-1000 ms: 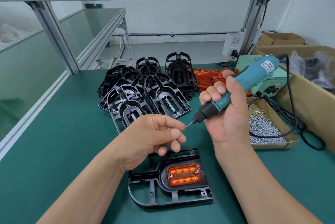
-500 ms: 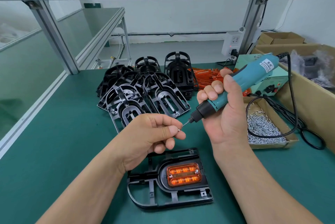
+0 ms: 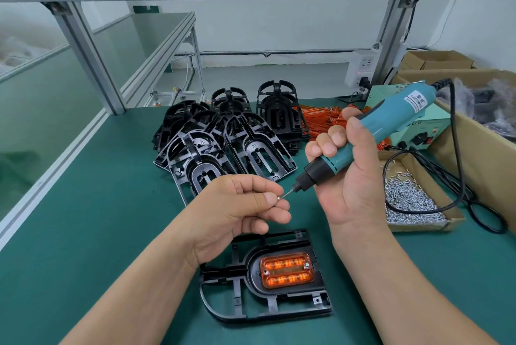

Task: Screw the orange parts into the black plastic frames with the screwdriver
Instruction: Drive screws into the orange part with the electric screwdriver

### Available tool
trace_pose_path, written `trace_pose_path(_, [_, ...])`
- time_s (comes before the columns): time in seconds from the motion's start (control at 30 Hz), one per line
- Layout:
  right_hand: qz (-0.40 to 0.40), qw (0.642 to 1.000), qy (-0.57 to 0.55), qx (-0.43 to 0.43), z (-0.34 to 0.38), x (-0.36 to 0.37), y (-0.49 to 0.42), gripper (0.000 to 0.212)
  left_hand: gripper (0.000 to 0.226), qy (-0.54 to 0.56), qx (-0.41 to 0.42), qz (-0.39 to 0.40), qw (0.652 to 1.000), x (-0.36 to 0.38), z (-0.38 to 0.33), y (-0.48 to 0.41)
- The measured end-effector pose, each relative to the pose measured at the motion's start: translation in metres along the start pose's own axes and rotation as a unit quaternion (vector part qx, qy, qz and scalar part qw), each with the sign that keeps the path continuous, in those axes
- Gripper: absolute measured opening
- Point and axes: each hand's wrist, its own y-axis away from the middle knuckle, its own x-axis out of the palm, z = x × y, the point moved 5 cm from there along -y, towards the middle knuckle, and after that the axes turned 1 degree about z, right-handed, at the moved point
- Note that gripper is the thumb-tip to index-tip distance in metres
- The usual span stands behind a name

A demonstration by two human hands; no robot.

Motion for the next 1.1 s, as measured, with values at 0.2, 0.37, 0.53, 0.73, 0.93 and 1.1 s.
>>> trace_pose_path(0.2, [-0.001,1.000,0.004,0.002,-0.001,0.001,0.001,0.008,0.012,0.002,-0.008,-0.002,1.000,0.002,0.000,0.001])
trace_pose_path(0.37, [0.003,1.000,0.019,0.002,0.000,0.003,0.002,0.009,0.013,-0.021,-0.008,-0.006,1.000,0.001,0.000,0.001])
trace_pose_path(0.53, [0.002,0.999,0.044,-0.005,-0.002,0.005,0.003,0.016,0.012,-0.062,0.004,-0.014,0.998,0.000,-0.001,0.001])
trace_pose_path(0.73, [-0.049,0.997,0.058,-0.016,-0.007,0.000,0.008,0.032,0.010,-0.089,0.020,-0.027,0.995,-0.003,0.000,-0.001])
trace_pose_path(0.93, [-0.102,0.994,0.046,-0.015,-0.011,-0.007,0.009,0.033,0.012,-0.135,0.049,-0.047,0.989,-0.003,-0.003,-0.002])
trace_pose_path(1.1, [-0.095,0.994,0.060,-0.014,-0.012,-0.004,0.009,0.029,0.013,-0.152,0.049,-0.040,0.986,-0.001,-0.004,0.000])
